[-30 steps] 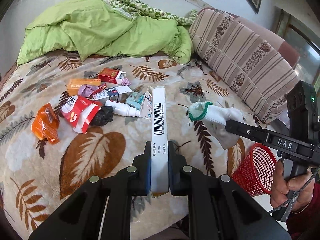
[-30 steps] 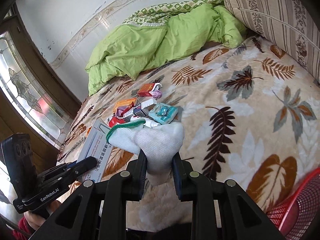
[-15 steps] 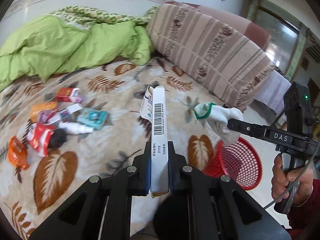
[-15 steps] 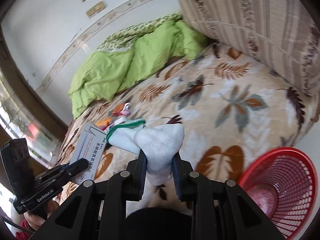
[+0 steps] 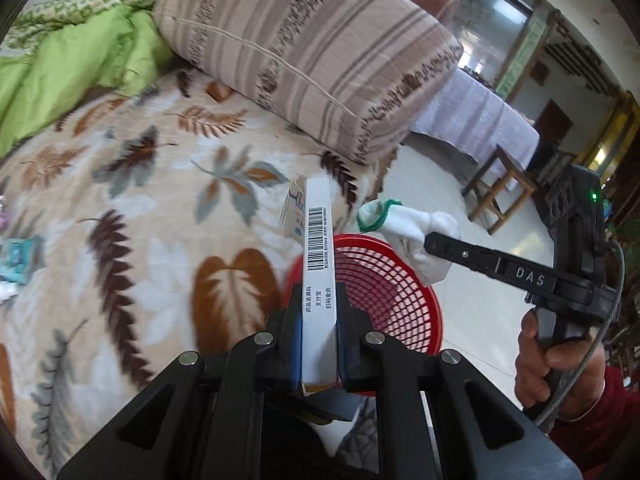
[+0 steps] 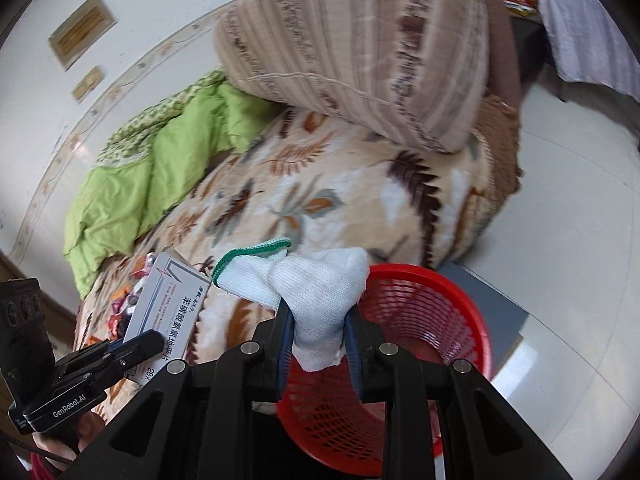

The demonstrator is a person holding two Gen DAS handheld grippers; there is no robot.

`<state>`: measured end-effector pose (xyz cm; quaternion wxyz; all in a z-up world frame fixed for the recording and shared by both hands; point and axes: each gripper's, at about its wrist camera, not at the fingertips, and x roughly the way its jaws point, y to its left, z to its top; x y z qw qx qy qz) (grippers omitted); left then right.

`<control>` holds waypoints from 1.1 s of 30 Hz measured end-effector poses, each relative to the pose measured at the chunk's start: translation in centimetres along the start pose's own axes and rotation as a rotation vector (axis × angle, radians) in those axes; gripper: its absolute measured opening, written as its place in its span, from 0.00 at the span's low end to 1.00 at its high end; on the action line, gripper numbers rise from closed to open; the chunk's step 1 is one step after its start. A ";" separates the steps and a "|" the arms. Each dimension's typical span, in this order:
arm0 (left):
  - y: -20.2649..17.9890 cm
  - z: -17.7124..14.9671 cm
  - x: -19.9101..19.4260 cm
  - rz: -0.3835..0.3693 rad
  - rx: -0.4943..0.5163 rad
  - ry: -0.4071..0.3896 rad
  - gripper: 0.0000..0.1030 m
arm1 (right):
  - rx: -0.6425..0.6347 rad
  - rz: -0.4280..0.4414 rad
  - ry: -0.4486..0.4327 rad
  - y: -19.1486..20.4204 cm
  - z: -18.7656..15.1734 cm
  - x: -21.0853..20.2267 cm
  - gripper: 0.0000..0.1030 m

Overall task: Collect trash
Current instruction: 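Carry the white box and white sock over the red basket with both tools, then open both tools to drop the box and sock into the red basket, then move both tools back over the trash pile on the bed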

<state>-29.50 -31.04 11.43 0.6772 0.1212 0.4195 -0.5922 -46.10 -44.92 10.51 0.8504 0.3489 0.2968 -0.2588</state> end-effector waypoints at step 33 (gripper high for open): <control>16.3 -8.4 -17.8 0.449 -0.390 -0.240 0.62 | -0.366 0.260 0.152 19.1 -3.4 8.4 0.51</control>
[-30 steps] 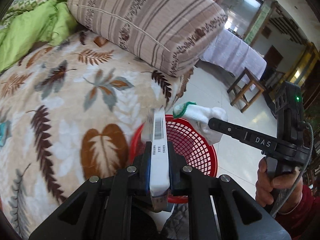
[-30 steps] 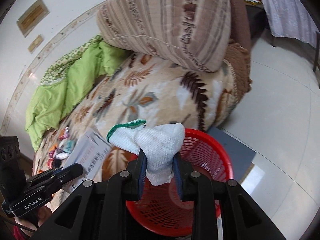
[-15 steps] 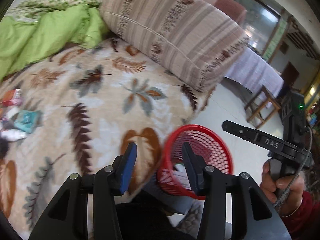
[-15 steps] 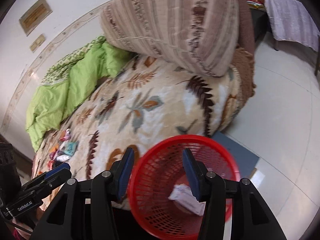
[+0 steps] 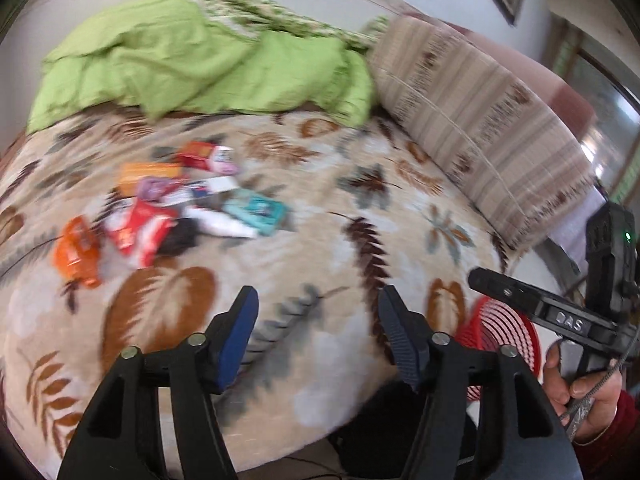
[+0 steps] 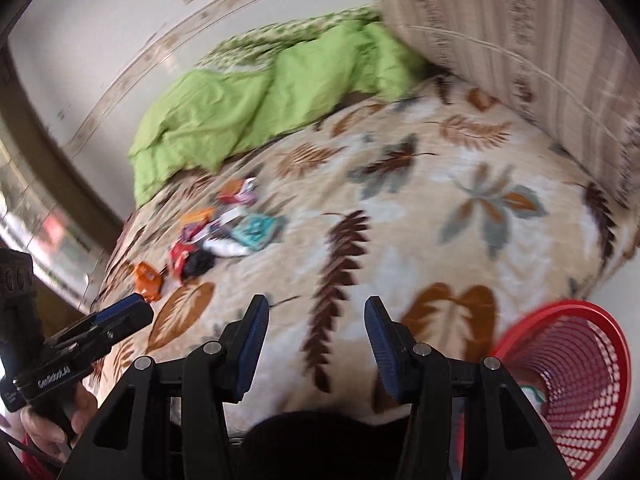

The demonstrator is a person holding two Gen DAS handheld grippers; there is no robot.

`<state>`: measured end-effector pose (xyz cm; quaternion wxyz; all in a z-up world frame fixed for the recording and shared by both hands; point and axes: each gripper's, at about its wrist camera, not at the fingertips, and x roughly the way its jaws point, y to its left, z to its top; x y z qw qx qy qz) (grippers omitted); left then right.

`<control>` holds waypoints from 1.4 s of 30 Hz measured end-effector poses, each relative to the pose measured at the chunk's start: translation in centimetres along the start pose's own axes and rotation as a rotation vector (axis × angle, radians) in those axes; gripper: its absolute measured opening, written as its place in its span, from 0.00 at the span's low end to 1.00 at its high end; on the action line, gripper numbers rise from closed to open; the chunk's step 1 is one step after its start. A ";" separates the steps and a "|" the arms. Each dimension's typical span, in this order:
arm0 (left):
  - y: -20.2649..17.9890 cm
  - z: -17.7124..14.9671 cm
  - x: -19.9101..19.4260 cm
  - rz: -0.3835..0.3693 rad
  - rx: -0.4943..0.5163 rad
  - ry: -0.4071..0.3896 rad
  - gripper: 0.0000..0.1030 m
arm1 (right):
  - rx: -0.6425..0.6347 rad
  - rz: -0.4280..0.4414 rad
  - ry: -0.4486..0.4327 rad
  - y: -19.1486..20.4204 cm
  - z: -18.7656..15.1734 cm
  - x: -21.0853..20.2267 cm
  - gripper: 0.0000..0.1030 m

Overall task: Collect trash
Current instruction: 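Move both tools back over the trash pile on the bed, then grasp the orange chip bag with the left tool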

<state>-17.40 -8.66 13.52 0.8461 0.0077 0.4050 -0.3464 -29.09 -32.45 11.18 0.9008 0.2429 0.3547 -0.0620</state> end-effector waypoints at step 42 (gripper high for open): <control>24.8 -0.8 1.8 0.548 -0.555 -0.184 0.50 | -0.514 0.154 0.187 21.5 3.5 18.8 0.70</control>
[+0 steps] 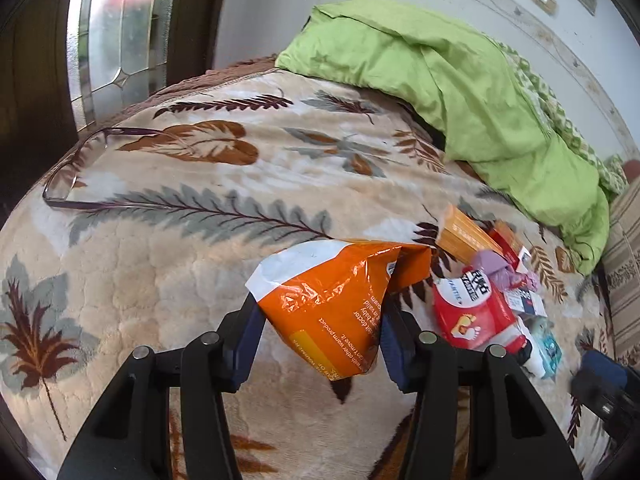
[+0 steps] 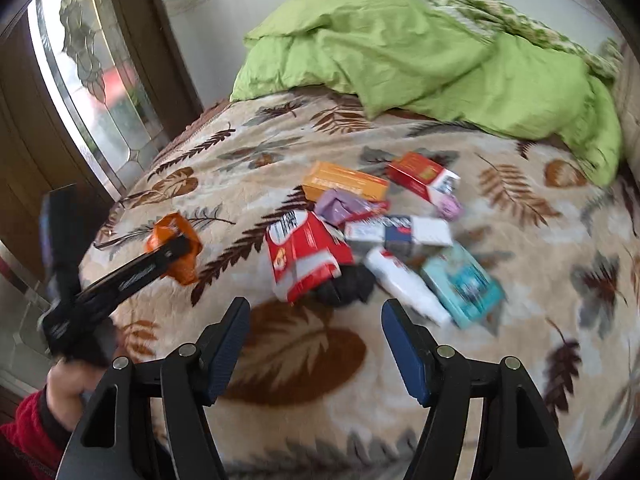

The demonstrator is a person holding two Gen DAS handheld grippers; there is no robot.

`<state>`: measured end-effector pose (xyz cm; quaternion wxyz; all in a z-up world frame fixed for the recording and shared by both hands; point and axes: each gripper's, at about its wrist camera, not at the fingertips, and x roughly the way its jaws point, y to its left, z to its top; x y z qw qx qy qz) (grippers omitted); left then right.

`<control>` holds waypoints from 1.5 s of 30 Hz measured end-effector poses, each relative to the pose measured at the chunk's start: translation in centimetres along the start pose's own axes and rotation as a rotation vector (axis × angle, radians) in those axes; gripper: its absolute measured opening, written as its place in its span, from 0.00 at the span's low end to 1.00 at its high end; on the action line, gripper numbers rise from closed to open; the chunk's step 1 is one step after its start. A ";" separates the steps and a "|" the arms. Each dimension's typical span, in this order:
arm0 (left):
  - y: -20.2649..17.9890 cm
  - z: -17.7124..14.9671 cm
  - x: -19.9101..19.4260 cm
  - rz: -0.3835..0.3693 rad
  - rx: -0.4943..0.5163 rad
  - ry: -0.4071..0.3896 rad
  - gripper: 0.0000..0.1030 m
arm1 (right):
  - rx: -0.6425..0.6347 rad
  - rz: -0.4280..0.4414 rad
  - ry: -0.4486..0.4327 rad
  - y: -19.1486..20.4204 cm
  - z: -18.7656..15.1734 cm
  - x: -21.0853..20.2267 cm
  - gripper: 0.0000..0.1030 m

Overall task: Collect trash
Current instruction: 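Grasp the orange chip bag with the left tool, then grasp the red-and-white box with the right tool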

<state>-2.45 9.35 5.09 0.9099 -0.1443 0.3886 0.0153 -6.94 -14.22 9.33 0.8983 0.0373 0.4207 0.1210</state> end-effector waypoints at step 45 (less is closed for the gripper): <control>-6.1 -6.4 -4.5 -0.198 0.251 0.050 0.50 | 0.209 0.033 -0.150 -4.6 -6.9 -4.1 0.25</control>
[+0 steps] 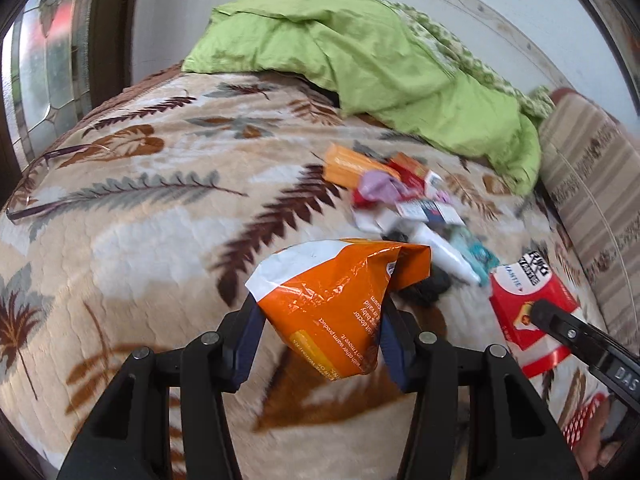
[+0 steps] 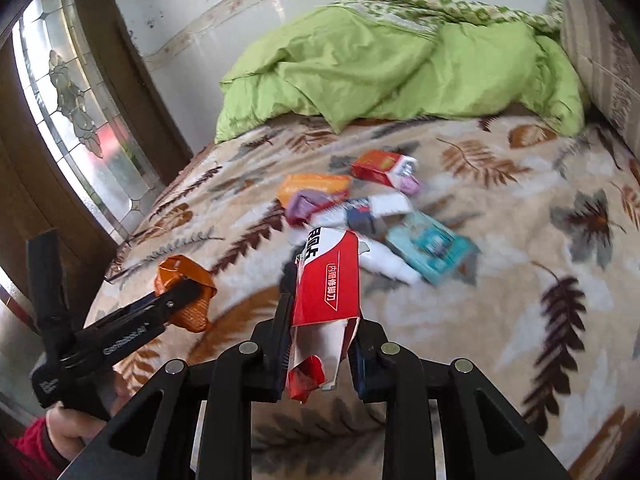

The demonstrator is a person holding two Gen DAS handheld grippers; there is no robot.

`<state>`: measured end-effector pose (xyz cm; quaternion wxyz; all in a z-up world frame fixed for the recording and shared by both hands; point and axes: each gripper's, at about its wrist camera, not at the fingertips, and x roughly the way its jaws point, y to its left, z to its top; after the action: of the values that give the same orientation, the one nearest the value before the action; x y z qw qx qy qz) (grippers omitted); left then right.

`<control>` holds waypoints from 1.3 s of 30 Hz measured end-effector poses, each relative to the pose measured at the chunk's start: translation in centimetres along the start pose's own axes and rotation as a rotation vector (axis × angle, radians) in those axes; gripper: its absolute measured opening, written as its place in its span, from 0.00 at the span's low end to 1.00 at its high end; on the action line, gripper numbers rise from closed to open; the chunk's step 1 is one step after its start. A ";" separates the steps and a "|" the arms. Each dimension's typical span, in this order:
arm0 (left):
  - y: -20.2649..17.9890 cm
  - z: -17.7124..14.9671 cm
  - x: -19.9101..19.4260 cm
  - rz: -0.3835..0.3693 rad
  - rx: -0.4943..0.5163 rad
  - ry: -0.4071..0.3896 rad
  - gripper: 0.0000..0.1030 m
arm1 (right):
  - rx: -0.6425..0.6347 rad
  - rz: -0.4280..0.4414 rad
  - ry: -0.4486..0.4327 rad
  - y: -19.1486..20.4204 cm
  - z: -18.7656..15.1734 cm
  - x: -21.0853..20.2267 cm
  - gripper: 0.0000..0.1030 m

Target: Collect trash

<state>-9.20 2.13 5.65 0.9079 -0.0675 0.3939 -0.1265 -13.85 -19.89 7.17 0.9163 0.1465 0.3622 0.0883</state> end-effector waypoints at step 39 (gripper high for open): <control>-4.8 -3.0 -1.4 0.120 0.210 -0.098 0.50 | 0.074 -0.035 -0.112 -2.0 -3.1 -2.7 0.25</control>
<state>-13.15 -2.20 5.61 0.9341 0.0457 0.3369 -0.1092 -17.86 -21.88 6.09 0.9305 0.1785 0.3159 0.0506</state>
